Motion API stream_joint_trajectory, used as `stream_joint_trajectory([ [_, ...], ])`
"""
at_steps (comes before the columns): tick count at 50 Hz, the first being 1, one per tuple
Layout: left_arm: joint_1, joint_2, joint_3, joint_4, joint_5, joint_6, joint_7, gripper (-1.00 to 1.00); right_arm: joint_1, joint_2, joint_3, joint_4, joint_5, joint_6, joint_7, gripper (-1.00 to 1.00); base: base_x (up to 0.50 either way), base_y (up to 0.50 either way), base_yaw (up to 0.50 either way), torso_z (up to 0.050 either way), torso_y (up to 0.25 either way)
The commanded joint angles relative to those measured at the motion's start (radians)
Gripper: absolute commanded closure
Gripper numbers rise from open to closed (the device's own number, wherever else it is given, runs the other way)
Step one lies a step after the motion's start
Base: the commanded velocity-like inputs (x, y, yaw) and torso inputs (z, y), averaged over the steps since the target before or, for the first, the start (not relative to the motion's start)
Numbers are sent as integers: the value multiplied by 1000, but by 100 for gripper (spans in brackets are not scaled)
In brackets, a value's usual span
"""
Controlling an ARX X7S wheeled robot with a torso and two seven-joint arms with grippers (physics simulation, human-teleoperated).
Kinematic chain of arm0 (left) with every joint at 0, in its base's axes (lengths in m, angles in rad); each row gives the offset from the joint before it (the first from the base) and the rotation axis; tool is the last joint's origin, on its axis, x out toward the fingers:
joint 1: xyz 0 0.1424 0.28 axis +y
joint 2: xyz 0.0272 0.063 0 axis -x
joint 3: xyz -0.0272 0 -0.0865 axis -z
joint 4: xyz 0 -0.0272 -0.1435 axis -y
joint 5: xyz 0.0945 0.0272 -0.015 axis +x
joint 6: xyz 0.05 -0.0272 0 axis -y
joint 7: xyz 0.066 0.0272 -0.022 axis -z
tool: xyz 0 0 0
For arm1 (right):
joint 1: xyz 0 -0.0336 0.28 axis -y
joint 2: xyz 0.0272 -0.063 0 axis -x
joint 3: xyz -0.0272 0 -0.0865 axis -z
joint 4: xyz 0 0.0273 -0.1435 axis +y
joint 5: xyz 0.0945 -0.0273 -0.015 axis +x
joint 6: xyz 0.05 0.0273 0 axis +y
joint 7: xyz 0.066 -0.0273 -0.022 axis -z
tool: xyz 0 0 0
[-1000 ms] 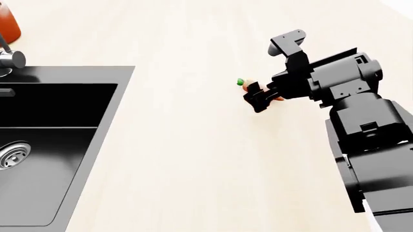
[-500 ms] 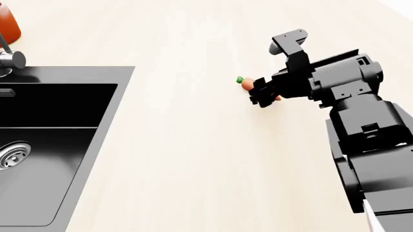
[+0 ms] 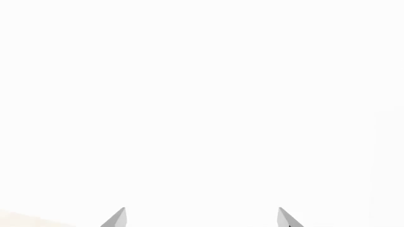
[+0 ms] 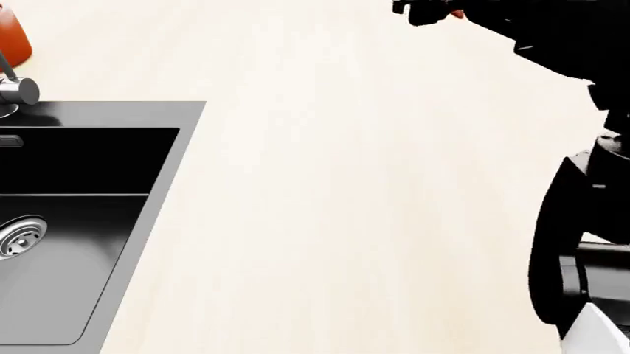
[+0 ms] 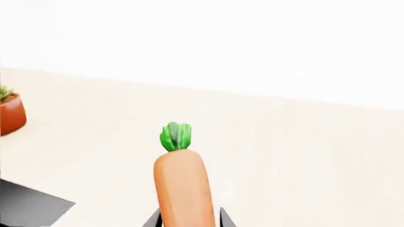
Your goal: Place the two vegetables and bowl onto the tray for setting up a vegetable dip station.
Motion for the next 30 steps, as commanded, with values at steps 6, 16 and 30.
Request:
stream_joint_trajectory([
  [6, 2, -6, 0, -4, 10, -2, 7, -100, 167, 99, 83, -375, 859, 200, 841, 100, 0, 0, 0, 0, 0],
  [16, -18, -10, -8, -17, 2, -4, 3, -100, 214, 97, 54, -340, 988, 177, 949, 100, -253, 0, 0, 0, 0],
  [30, -16, -8, -8, -13, 3, -3, 3, -100, 223, 140, -27, -344, 1017, 162, 952, 100, -239, 326, 0, 0, 0],
])
